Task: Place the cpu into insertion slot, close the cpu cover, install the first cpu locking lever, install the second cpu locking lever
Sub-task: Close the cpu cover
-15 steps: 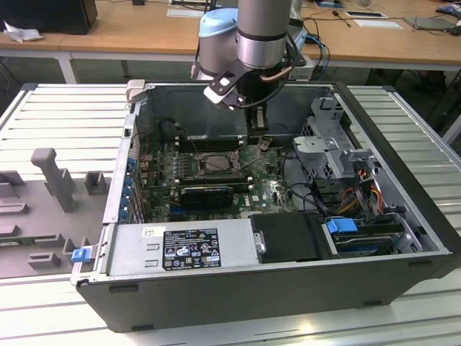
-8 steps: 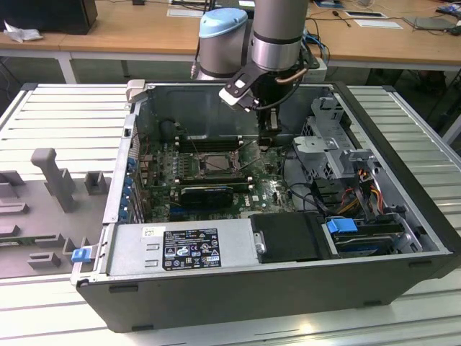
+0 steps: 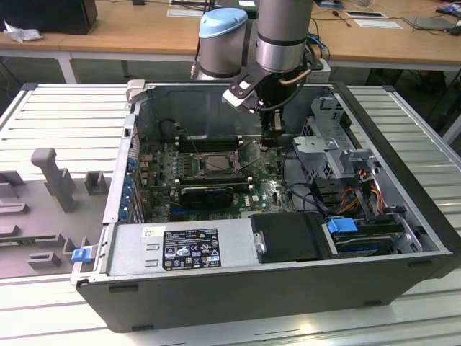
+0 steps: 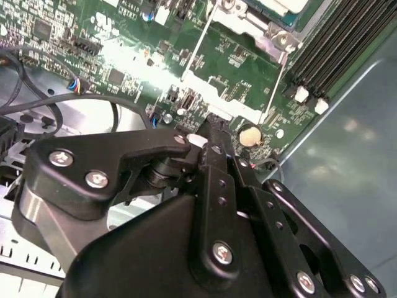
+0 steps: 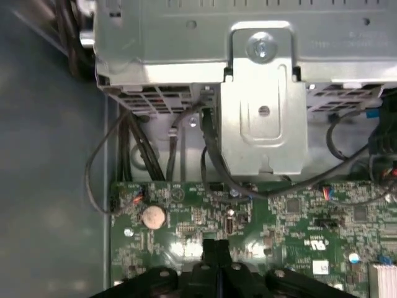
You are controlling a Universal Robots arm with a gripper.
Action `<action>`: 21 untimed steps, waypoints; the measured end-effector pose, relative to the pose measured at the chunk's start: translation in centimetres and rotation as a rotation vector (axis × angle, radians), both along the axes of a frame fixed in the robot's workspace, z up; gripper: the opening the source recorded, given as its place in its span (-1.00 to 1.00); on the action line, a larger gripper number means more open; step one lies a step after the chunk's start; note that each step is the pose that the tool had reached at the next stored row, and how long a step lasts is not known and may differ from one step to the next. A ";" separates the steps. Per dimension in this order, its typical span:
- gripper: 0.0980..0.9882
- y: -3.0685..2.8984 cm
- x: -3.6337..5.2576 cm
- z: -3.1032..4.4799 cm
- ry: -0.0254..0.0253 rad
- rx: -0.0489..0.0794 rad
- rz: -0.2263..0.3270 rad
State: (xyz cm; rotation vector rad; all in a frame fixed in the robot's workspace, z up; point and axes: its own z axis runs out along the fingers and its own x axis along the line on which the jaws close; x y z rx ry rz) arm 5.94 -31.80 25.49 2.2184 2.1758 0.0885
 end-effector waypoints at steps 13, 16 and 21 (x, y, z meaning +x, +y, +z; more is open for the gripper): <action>-0.98 0.00 -2.29 -0.95 0.0458 0.005 0.000; -0.98 0.00 -3.41 -0.95 0.0458 0.005 0.000; -0.98 0.00 -5.69 -0.99 0.0457 0.005 0.002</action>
